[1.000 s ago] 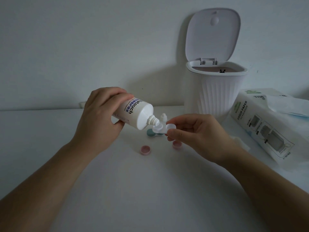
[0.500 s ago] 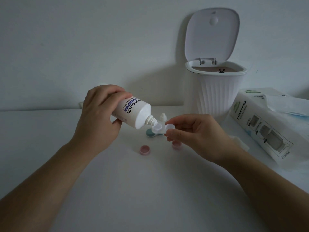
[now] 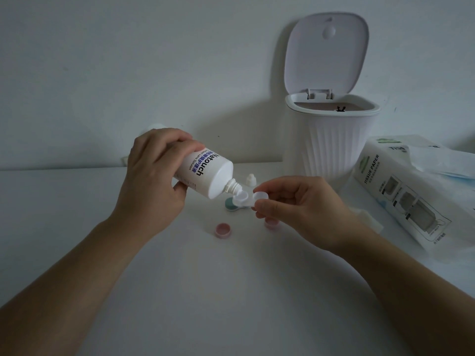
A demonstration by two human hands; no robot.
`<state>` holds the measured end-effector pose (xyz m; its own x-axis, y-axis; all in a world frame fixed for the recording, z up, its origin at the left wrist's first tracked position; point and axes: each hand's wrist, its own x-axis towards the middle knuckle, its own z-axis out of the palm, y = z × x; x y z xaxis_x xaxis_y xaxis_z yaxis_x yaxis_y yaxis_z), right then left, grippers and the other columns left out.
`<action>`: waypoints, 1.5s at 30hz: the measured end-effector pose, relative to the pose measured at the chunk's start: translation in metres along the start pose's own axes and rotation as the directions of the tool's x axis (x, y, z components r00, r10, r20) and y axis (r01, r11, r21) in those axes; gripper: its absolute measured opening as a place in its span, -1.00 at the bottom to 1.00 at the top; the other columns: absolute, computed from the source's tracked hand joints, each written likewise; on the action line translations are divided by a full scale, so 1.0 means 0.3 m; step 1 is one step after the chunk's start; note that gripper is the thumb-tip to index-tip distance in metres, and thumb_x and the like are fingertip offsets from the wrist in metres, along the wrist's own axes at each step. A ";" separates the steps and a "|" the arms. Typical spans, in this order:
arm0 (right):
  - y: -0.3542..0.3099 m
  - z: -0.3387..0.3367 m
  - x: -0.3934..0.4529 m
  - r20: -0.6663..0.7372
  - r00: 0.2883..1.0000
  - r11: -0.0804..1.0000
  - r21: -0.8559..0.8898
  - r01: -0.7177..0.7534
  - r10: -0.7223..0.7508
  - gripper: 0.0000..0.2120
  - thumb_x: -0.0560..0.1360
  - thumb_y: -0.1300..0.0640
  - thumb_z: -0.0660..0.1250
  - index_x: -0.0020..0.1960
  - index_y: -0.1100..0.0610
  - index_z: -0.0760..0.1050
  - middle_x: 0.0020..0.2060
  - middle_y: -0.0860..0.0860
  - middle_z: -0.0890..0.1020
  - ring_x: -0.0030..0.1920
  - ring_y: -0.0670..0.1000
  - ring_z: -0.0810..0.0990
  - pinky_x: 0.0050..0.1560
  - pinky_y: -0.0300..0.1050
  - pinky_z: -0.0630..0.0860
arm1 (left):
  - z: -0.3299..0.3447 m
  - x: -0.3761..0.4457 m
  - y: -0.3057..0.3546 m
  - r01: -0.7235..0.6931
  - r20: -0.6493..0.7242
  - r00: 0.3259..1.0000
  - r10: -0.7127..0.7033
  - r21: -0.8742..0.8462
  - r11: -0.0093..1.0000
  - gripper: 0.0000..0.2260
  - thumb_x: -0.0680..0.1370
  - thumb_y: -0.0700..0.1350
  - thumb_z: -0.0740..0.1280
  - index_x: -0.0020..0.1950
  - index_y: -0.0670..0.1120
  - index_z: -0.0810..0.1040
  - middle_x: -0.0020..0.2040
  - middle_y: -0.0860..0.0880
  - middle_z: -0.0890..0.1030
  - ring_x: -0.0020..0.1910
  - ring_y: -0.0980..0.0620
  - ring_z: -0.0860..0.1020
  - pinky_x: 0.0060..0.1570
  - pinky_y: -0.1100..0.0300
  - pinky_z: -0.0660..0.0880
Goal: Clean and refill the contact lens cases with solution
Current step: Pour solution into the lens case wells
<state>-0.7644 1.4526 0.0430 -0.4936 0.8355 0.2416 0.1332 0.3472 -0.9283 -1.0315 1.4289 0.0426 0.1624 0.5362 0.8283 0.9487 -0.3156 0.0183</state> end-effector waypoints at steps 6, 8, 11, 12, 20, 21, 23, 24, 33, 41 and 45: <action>-0.001 0.001 0.000 -0.004 1.000 1.000 0.004 -0.011 0.011 -0.91 0.47 0.20 0.50 -0.04 0.07 0.68 -0.26 0.06 0.74 -0.34 -0.13 0.66 -0.18 -0.17 0.63 | 0.002 0.002 0.000 -0.001 -0.008 1.000 0.001 -0.007 1.000 -0.45 0.29 -0.46 0.50 0.24 -0.13 0.59 0.25 -0.05 0.51 0.25 -0.19 0.40 0.32 0.12 0.30; 0.000 0.002 -0.001 -0.001 1.000 1.000 0.010 -0.011 0.011 -0.92 0.47 0.20 0.50 -0.04 0.07 0.68 -0.26 0.06 0.74 -0.34 -0.13 0.66 -0.18 -0.17 0.63 | 0.002 0.002 0.002 -0.003 -0.009 1.000 0.003 -0.011 1.000 -0.46 0.30 -0.46 0.50 0.23 -0.14 0.60 0.24 -0.07 0.52 0.25 -0.19 0.40 0.31 0.08 0.33; 0.003 0.000 0.000 -0.002 1.000 1.000 -0.002 -0.011 0.011 -0.91 0.47 0.18 0.50 -0.04 0.06 0.68 -0.26 0.05 0.74 -0.33 -0.12 0.66 -0.15 -0.14 0.64 | 0.000 0.003 0.002 -0.004 -0.008 1.000 0.004 -0.015 1.000 -0.47 0.30 -0.46 0.50 0.23 -0.15 0.61 0.23 -0.08 0.54 0.25 -0.20 0.41 0.30 0.07 0.34; 0.004 0.000 0.000 -0.001 1.000 1.000 -0.002 -0.012 0.012 -0.91 0.46 0.17 0.50 -0.04 0.06 0.68 -0.26 0.05 0.74 -0.32 -0.12 0.67 -0.15 -0.14 0.64 | -0.001 0.003 0.002 -0.007 -0.007 1.000 0.007 -0.014 1.000 -0.47 0.30 -0.46 0.50 0.22 -0.15 0.61 0.23 -0.08 0.54 0.25 -0.21 0.42 0.30 0.08 0.33; 0.009 -0.002 0.003 0.004 1.000 1.000 -0.005 0.003 -0.003 -0.94 0.47 0.15 0.50 -0.06 0.03 0.69 -0.26 0.04 0.74 -0.32 -0.11 0.67 -0.14 -0.12 0.64 | -0.004 0.005 0.005 -0.009 0.000 1.000 0.008 -0.005 1.000 -0.47 0.29 -0.46 0.52 0.23 -0.16 0.61 0.23 -0.10 0.55 0.24 -0.22 0.44 0.31 0.10 0.32; 0.010 -0.002 0.003 0.003 1.000 1.000 -0.001 0.004 -0.004 -0.94 0.47 0.14 0.50 -0.06 0.04 0.69 -0.26 0.05 0.74 -0.32 -0.11 0.66 -0.15 -0.12 0.64 | -0.004 0.005 0.005 -0.007 -0.001 1.000 0.007 -0.005 1.000 -0.46 0.30 -0.45 0.52 0.24 -0.16 0.61 0.24 -0.10 0.55 0.24 -0.22 0.43 0.31 0.10 0.32; 0.011 -0.002 0.004 0.004 1.000 1.000 0.009 0.004 -0.004 -0.94 0.47 0.15 0.50 -0.05 0.05 0.68 -0.26 0.05 0.74 -0.33 -0.10 0.66 -0.16 -0.13 0.63 | -0.003 0.004 0.006 -0.003 -0.003 1.000 0.003 -0.006 1.000 -0.46 0.30 -0.45 0.52 0.24 -0.15 0.61 0.24 -0.09 0.54 0.24 -0.20 0.42 0.31 0.10 0.32; 0.011 -0.002 0.004 0.005 1.000 1.000 0.011 0.005 -0.005 -0.93 0.48 0.16 0.50 -0.05 0.05 0.68 -0.26 0.06 0.74 -0.33 -0.10 0.66 -0.16 -0.13 0.63 | -0.002 0.003 0.006 0.001 -0.004 1.000 -0.001 -0.007 1.000 -0.46 0.30 -0.45 0.52 0.24 -0.15 0.60 0.24 -0.09 0.54 0.24 -0.20 0.42 0.31 0.09 0.33; 0.019 -0.004 0.006 0.005 1.000 1.000 -0.003 0.015 -0.015 -0.93 0.48 0.13 0.50 -0.04 0.07 0.69 -0.25 0.05 0.74 -0.32 -0.10 0.66 -0.15 -0.10 0.65 | 0.000 0.002 0.010 0.011 -0.016 1.000 -0.011 -0.006 1.000 -0.48 0.31 -0.43 0.51 0.24 -0.15 0.61 0.23 -0.08 0.54 0.23 -0.19 0.42 0.28 0.03 0.38; 0.032 -0.008 0.012 0.019 0.999 0.999 0.008 0.032 -0.032 -0.92 0.49 0.10 0.50 -0.02 0.02 0.69 -0.24 0.08 0.74 -0.30 -0.06 0.65 -0.13 -0.06 0.64 | 0.002 0.002 0.012 0.018 -0.035 0.999 -0.018 0.001 1.000 -0.49 0.31 -0.44 0.50 0.23 -0.16 0.62 0.23 -0.11 0.56 0.24 -0.20 0.42 0.29 0.06 0.36; 0.034 -0.007 0.014 0.011 0.999 0.999 0.017 0.035 -0.035 -0.95 0.49 0.14 0.50 -0.04 0.05 0.70 -0.25 0.08 0.73 -0.32 -0.07 0.65 -0.16 -0.11 0.63 | 0.003 0.001 0.010 0.021 -0.036 0.999 -0.021 -0.003 1.000 -0.47 0.30 -0.43 0.52 0.25 -0.16 0.61 0.24 -0.10 0.55 0.24 -0.21 0.43 0.29 0.05 0.36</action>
<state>-0.7635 1.4606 0.0352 -0.5070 0.8182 0.2711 0.1010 0.3687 -0.9240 -1.0283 1.4288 0.0425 0.1324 0.5145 0.8472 0.9512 -0.3062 0.0373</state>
